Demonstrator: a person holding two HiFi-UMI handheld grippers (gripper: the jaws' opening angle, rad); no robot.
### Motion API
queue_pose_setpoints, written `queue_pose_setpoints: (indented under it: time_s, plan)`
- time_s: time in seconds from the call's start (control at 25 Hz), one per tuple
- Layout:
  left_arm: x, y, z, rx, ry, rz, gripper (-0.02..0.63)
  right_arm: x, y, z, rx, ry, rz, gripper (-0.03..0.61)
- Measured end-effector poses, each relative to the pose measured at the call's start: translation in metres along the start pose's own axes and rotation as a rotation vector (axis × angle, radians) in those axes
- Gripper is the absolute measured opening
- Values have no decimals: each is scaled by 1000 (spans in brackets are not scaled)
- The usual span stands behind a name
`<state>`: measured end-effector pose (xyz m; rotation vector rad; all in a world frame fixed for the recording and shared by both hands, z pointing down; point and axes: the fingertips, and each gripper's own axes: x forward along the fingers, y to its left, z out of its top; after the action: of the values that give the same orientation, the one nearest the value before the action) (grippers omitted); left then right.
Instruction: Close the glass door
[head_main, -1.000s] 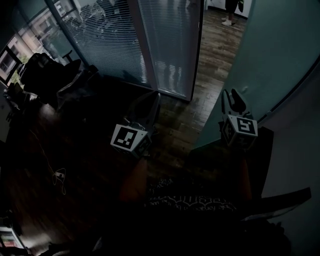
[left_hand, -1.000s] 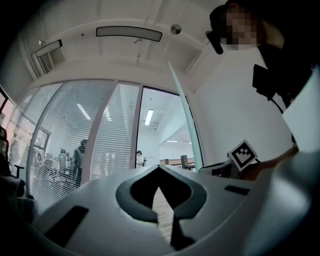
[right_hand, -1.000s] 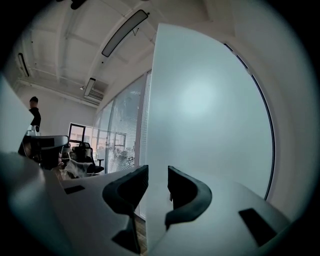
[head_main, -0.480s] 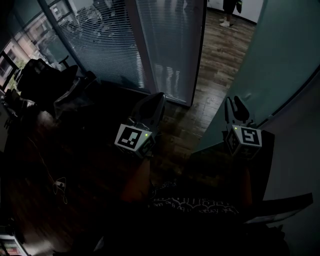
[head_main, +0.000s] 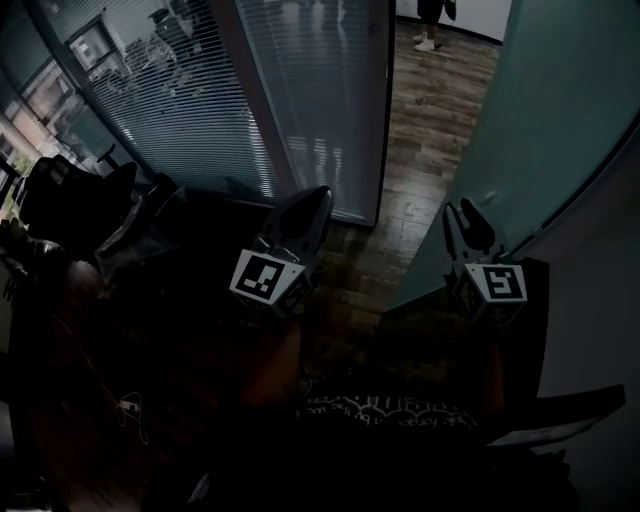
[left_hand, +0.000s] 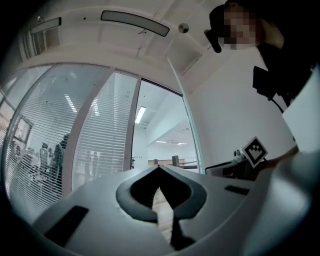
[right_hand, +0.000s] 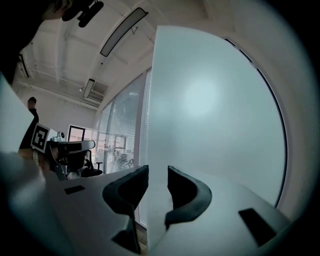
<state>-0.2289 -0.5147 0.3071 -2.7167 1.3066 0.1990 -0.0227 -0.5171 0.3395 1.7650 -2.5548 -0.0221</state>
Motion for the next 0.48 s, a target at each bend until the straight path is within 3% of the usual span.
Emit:
queue_pose_setpoints:
  time_s: [0.16, 0.32, 0.48]
  plan:
    - [17, 23, -15, -12, 10, -12, 2, 29, -5, -7, -16, 4, -10, 115]
    - [32, 63, -6, -16, 15, -20, 2, 71, 0, 10, 1, 6, -20, 115]
    - [31, 74, -2, -9, 8, -35, 2, 82, 1, 12, 14, 1, -48, 115]
